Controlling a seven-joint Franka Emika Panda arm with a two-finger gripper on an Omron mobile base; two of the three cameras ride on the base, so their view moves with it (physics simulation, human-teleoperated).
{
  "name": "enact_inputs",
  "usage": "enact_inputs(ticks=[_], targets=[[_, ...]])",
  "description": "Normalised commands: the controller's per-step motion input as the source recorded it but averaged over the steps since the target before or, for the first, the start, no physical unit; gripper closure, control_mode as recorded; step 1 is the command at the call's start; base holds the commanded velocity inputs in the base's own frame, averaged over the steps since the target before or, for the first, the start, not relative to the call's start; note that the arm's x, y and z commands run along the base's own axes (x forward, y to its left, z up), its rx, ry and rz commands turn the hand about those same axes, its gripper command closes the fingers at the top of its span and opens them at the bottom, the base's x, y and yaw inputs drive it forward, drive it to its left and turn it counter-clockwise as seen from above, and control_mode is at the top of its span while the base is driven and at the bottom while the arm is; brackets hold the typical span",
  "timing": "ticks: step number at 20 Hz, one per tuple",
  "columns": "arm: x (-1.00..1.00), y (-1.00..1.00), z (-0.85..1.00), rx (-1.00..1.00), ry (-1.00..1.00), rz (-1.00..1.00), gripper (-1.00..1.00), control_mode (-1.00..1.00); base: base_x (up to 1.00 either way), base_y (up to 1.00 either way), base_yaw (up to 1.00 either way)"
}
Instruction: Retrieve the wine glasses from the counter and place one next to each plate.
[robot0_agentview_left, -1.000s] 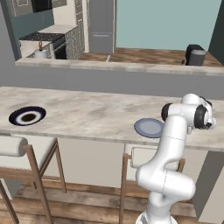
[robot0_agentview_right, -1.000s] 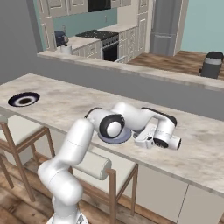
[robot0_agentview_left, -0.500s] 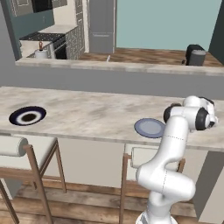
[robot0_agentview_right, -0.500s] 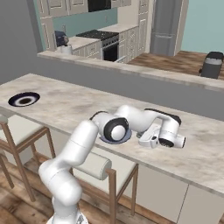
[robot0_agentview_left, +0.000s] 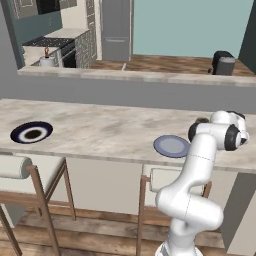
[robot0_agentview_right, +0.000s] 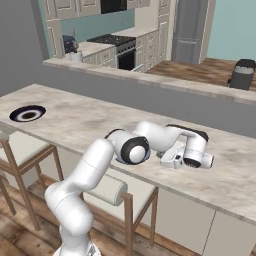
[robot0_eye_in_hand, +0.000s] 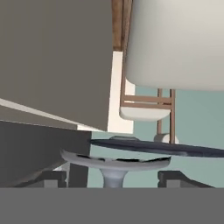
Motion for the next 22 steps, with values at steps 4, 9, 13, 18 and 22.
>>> enact_inputs(ticks=[4,9,13,18,22], targets=[[-0.13,-0.04,0.00,0.00,0.05,0.00,-1.00,-1.00,0.00,0.00,0.00],[-0.09,-0.03,0.00,0.00,0.02,0.00,-1.00,-1.00,0.00,0.00,0.00],[-0.02,-0.07,0.02,0.00,0.00,-0.03,-1.00,-1.00,0.00,0.00,0.00],[0.00,-0.08,0.00,0.00,0.00,-0.15,-1.00,-1.00,0.00,0.00,0.00],[-0.04,-0.27,0.00,0.00,0.00,-0.22,-1.00,-1.00,0.00,0.00,0.00]])
